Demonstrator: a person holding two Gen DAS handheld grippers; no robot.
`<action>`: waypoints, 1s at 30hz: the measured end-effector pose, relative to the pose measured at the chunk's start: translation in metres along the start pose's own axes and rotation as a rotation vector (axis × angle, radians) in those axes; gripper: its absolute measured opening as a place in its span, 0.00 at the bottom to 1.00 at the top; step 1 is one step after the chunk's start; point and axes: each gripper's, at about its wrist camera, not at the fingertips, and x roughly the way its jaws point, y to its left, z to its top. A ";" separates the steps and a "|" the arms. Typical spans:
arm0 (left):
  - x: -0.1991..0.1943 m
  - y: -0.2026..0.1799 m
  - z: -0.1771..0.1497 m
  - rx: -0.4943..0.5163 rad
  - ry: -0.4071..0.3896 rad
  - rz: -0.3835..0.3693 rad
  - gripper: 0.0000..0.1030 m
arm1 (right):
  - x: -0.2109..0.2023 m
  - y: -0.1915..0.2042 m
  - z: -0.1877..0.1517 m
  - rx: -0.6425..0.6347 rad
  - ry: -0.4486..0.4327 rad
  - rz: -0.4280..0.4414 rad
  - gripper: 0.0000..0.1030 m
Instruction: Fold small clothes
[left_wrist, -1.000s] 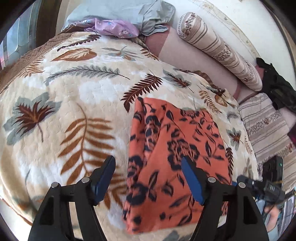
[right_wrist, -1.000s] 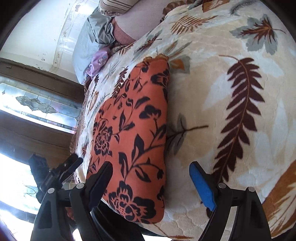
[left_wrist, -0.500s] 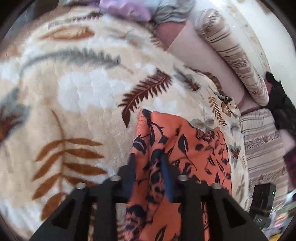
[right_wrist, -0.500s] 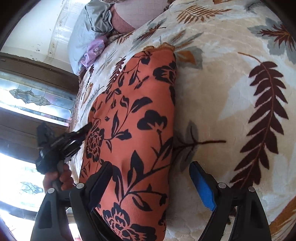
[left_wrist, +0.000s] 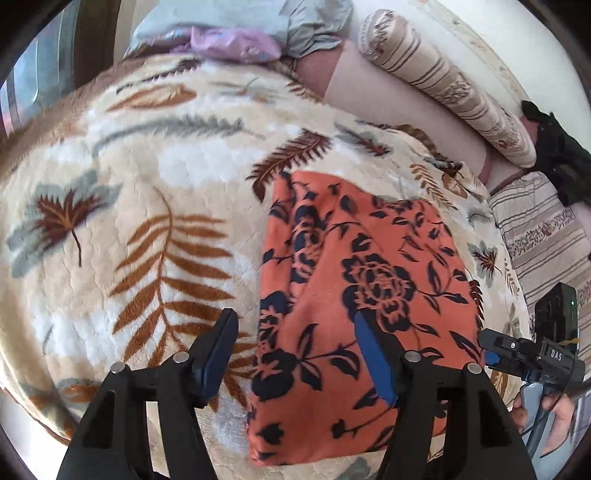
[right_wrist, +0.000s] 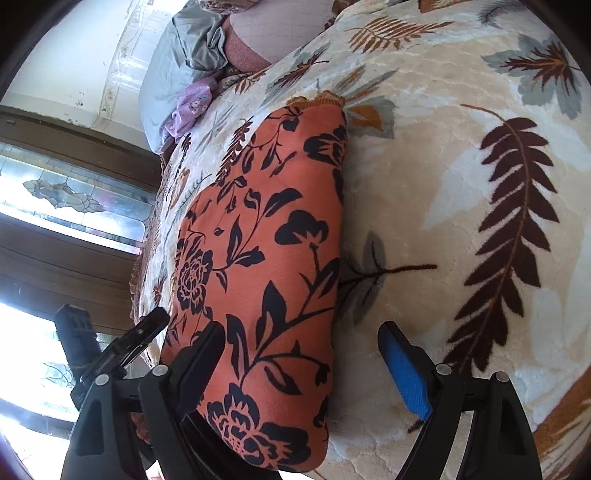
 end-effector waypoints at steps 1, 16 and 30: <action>-0.003 -0.006 -0.001 0.026 -0.007 0.015 0.65 | -0.002 0.000 -0.001 0.006 -0.006 0.003 0.84; -0.017 -0.015 0.008 0.066 -0.027 0.008 0.71 | -0.014 -0.003 0.002 0.018 -0.022 0.018 0.85; 0.057 0.008 0.004 0.033 0.104 -0.106 0.68 | 0.036 0.022 0.020 -0.120 0.008 -0.071 0.68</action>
